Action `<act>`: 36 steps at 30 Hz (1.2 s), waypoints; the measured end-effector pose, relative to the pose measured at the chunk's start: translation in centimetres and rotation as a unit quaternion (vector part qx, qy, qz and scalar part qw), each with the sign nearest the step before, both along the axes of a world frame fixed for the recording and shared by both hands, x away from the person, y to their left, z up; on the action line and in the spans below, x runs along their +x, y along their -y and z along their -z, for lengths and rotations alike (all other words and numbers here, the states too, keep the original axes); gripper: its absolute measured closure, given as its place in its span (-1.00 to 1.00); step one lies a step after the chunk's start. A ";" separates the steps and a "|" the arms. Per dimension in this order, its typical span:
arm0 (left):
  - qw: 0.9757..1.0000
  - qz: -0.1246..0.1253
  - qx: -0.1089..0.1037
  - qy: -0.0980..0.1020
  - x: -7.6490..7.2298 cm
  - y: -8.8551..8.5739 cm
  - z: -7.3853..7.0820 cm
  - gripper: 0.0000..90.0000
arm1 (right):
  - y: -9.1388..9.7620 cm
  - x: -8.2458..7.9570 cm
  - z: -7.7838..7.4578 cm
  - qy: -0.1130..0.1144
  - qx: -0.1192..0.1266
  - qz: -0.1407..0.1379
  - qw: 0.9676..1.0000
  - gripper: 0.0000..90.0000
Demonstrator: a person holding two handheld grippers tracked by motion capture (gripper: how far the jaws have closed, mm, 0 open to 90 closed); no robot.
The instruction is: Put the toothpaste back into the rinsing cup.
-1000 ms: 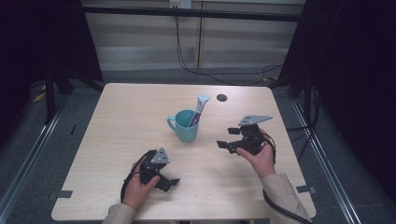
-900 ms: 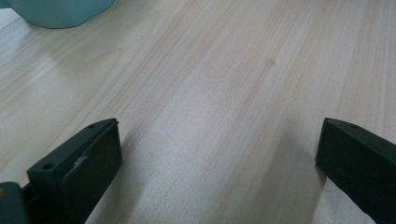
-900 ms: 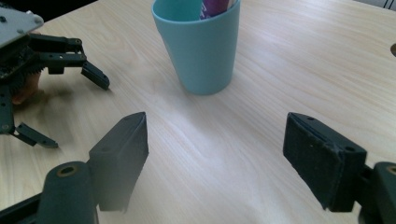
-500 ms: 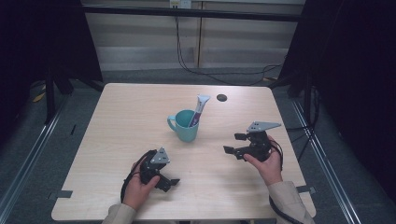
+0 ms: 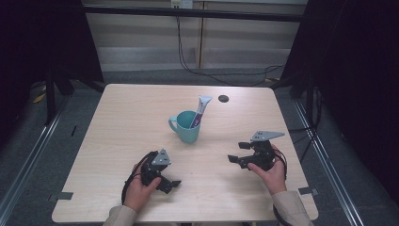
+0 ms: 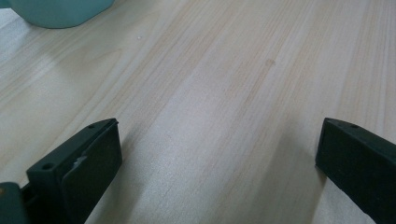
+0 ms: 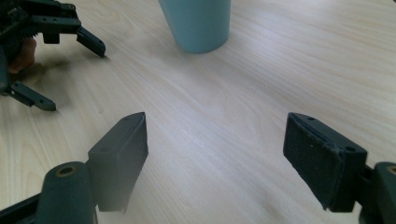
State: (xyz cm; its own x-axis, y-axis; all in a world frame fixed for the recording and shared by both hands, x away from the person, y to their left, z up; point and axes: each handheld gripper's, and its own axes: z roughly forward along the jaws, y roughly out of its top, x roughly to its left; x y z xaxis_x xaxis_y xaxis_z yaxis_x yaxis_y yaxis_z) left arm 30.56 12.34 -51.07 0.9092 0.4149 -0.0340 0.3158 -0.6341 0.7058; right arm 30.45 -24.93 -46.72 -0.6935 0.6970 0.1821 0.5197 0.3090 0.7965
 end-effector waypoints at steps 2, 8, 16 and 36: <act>1.000 0.000 0.000 0.000 0.0 0.0 0.0 -1.00 | 0.1 -0.2 0.4 -0.004 -0.005 0.002 1.000 -0.53; 1.000 0.000 -0.001 0.000 0.0 0.0 0.0 -1.00 | 0.7 -0.7 1.7 -0.014 -0.013 0.009 1.000 -0.53; 1.000 0.000 -0.001 -0.001 0.0 0.0 0.0 -1.00 | 1.4 -1.3 3.0 -0.021 -0.032 0.014 0.999 -0.53; 1.000 0.000 -0.001 -0.001 0.0 0.0 0.0 -1.00 | 1.5 -2.2 4.1 -0.013 -0.076 0.014 0.997 -0.57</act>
